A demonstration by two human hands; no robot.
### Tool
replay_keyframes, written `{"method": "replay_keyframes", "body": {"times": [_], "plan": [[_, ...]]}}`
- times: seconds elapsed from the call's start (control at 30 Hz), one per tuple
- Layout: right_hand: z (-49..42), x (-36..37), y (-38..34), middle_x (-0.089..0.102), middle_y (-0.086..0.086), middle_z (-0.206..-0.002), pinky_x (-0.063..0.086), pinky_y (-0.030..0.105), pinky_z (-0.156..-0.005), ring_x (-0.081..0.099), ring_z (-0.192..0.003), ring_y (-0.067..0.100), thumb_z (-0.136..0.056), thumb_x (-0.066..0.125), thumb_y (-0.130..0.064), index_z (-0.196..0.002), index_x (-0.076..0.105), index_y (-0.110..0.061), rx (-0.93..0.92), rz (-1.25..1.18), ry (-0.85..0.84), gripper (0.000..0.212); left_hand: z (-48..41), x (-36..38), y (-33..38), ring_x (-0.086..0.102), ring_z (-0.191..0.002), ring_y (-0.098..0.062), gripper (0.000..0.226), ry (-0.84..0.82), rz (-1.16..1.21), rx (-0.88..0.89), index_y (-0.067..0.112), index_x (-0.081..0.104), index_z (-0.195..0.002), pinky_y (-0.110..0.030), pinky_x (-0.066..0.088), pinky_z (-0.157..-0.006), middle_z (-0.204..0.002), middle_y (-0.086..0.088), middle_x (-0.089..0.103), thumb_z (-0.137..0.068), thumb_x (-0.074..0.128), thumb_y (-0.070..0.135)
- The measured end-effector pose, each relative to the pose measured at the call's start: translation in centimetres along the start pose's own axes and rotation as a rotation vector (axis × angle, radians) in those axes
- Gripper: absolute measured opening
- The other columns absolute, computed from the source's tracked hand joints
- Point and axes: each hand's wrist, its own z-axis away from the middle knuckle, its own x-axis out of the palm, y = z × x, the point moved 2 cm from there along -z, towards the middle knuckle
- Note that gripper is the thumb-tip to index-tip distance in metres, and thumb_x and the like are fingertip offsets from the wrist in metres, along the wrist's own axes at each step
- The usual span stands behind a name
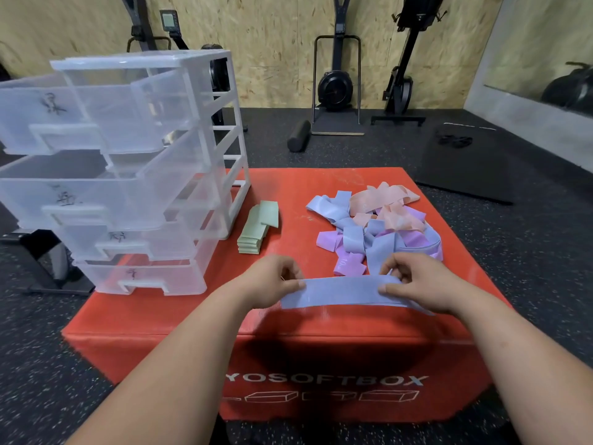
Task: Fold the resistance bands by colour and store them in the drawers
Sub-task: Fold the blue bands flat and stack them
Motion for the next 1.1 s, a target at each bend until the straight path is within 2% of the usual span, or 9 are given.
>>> {"method": "replay_keyframes", "body": {"times": [0.17,0.3,0.4,0.5,0.6,0.73,0.83,0.97,1.1], "plan": [[0.7,-0.2,1.3,0.061,-0.017,-0.068,0.041,0.014,-0.06,0.052,-0.062,-0.001,-0.084,0.085,-0.032,-0.101,0.073,-0.034,0.036,0.056,-0.132,0.021,0.6,-0.1,-1.0,0.067,-0.063,-0.013,0.007,0.079,0.035,-0.042,0.018,0.075,-0.086,-0.043,0.063,-0.072,-0.078,-0.003,0.076,-0.091,0.08,0.016],[0.9,-0.1,2.6,0.056,-0.012,-0.07,0.041,0.02,-0.063,0.05,-0.062,0.0,-0.086,0.082,-0.036,-0.103,0.073,-0.036,0.061,0.147,-0.179,0.019,0.9,0.2,-1.2,0.065,-0.063,-0.012,0.005,0.074,0.038,-0.074,0.017,0.076,-0.09,-0.035,0.06,-0.068,-0.077,-0.001,0.075,-0.091,0.078,0.013],[1.2,-0.2,3.4,0.059,-0.011,-0.072,0.046,0.02,-0.063,0.053,-0.059,0.0,-0.087,0.082,-0.024,-0.106,0.074,-0.031,0.106,0.106,-0.182,0.022,1.0,0.2,-1.3,0.067,-0.064,-0.014,0.006,0.082,-0.016,-0.095,0.019,0.075,-0.09,-0.031,0.058,-0.066,-0.077,-0.001,0.075,-0.09,0.077,0.014],[1.6,-0.1,4.4,0.063,-0.006,-0.071,0.051,0.027,-0.061,0.057,-0.057,0.008,-0.086,0.083,-0.016,-0.103,0.074,-0.027,0.189,0.065,-0.164,0.022,1.2,0.3,-1.8,0.071,-0.068,-0.018,0.008,0.062,-0.066,-0.125,0.021,0.073,-0.088,-0.03,0.06,-0.064,-0.078,0.0,0.076,-0.088,0.079,0.015],[1.7,0.3,5.3,0.069,-0.004,-0.075,0.054,0.03,-0.065,0.06,-0.053,0.004,-0.079,0.088,-0.014,-0.095,0.073,-0.027,0.22,0.143,-0.116,0.025,1.5,0.9,-1.9,0.065,-0.072,-0.005,0.01,0.026,-0.24,-0.113,0.025,0.072,-0.089,-0.017,0.046,-0.059,-0.082,0.008,0.072,-0.087,0.079,0.018],[1.6,0.3,5.7,0.071,-0.006,-0.073,0.055,0.03,-0.07,0.063,-0.059,0.004,-0.073,0.09,-0.015,-0.089,0.072,-0.027,0.253,0.168,-0.043,0.027,1.2,1.1,-1.9,0.063,-0.076,-0.004,0.012,0.054,-0.294,-0.108,0.027,0.071,-0.091,-0.019,0.044,-0.06,-0.084,0.009,0.07,-0.086,0.079,0.02],[1.6,0.2,5.7,0.074,-0.006,-0.079,0.057,0.031,-0.077,0.069,-0.073,0.009,-0.07,0.093,-0.02,-0.088,0.073,-0.028,0.278,0.196,-0.039,0.028,0.9,1.0,-2.1,0.065,-0.079,-0.008,0.02,0.022,-0.371,-0.113,0.03,0.068,-0.093,-0.027,0.052,-0.067,-0.085,0.01,0.071,-0.082,0.084,0.026],[0.9,-0.4,5.5,0.074,-0.01,-0.083,0.056,0.032,-0.081,0.069,-0.079,0.009,-0.066,0.095,-0.027,-0.084,0.073,-0.031,0.256,0.225,-0.002,0.029,0.4,0.6,-1.8,0.065,-0.085,-0.012,0.027,0.043,-0.42,-0.111,0.033,0.066,-0.1,-0.033,0.056,-0.074,-0.091,0.013,0.069,-0.079,0.081,0.026],[-0.2,-0.6,4.3,0.071,-0.017,-0.087,0.049,0.023,-0.074,0.061,-0.075,-0.006,-0.075,0.087,-0.028,-0.09,0.073,-0.036,0.166,0.279,0.092,0.023,-0.4,0.6,-0.9,0.062,-0.086,-0.011,0.025,0.104,-0.396,-0.056,0.033,0.066,-0.102,-0.034,0.055,-0.074,-0.096,0.014,0.065,-0.082,0.081,0.031]]}}
